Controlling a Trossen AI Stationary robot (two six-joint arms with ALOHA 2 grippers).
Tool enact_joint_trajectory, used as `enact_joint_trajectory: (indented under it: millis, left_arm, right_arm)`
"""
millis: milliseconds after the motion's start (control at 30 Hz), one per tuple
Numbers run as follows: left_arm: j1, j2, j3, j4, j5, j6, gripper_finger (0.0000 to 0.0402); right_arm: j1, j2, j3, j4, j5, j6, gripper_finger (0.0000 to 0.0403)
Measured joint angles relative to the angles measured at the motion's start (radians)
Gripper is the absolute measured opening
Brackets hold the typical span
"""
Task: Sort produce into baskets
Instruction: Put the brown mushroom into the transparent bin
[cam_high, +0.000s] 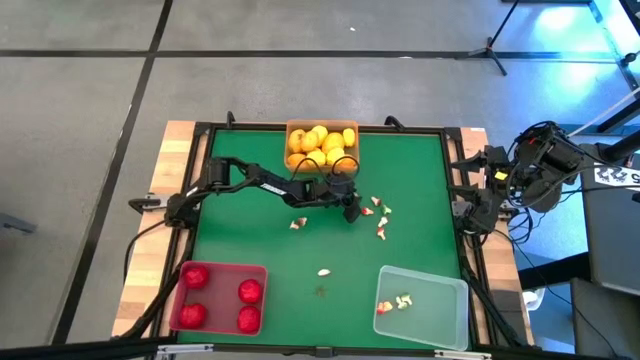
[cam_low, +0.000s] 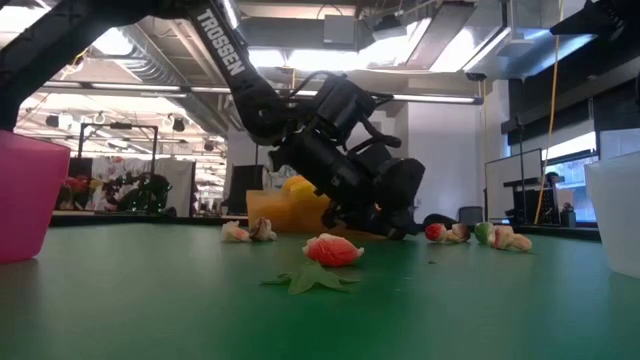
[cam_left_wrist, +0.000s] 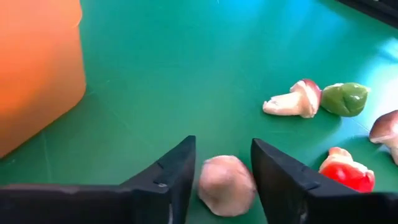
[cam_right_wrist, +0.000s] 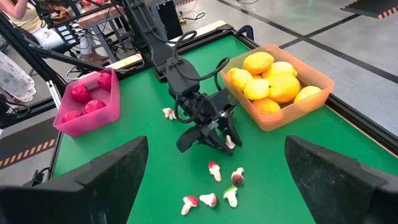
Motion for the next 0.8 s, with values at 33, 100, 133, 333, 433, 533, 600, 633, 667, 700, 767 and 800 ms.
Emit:
enact_joint_trajectory:
  millis: [33, 100, 133, 333, 433, 533, 600, 633, 667, 700, 767, 800]
  left_arm:
    - [-0.002, -0.002, -0.001, -0.001, 0.0, -0.001, 0.0141]
    - [-0.007, -0.01, -0.002, -0.005, 0.003, -0.004, 0.0122]
    - [-0.009, -0.014, -0.003, -0.011, 0.012, -0.008, 0.0113]
    - [-0.018, -0.058, -0.007, -0.046, 0.058, -0.009, 0.0067]
    - [-0.018, -0.09, -0.008, -0.056, 0.056, -0.017, 0.0056]
    - [-0.019, -0.125, -0.006, -0.067, 0.045, -0.019, 0.0053]
    - [-0.021, -0.149, -0.006, -0.069, 0.04, -0.02, 0.0053]
    - [-0.022, -0.161, -0.006, -0.064, 0.038, -0.027, 0.0055]
    - [-0.024, -0.175, -0.006, -0.053, 0.038, -0.038, 0.0057]
    - [-0.027, -0.189, -0.006, -0.039, 0.038, -0.051, 0.0059]
    - [-0.036, -0.203, -0.004, 0.032, 0.07, -0.063, 0.0061]
    - [-0.043, -0.205, -0.003, 0.073, 0.097, -0.063, 0.0061]
  right_arm:
    - [0.0, 0.0, 0.0, 0.0, 0.0, 0.0, 0.0374]
    - [0.0, 0.0, 0.0, 0.0, 0.0, 0.0, 0.0374]
    - [0.0, 0.0, 0.0, 0.0, 0.0, 0.0, 0.0374]
    - [0.0, 0.0, 0.0, 0.0, 0.0, 0.0, 0.0374]
    - [0.0, 0.0, 0.0, -0.001, 0.0, 0.0, 0.0374]
    - [0.0, 0.0, 0.0, -0.001, 0.0, 0.0, 0.0374]
    - [0.0, 0.0, 0.0, -0.001, 0.0, 0.0, 0.0374]
    - [0.0, 0.0, 0.0, -0.002, 0.0, 0.0, 0.0374]
    - [0.0, 0.0, 0.0, -0.002, 0.0, -0.001, 0.0374]
    - [0.0, 0.0, 0.0, -0.002, 0.0, -0.004, 0.0374]
    - [0.0, 0.0, 0.0, -0.002, 0.0, -0.007, 0.0374]
    - [0.0, 0.0, 0.0, -0.002, 0.0, -0.007, 0.0374]
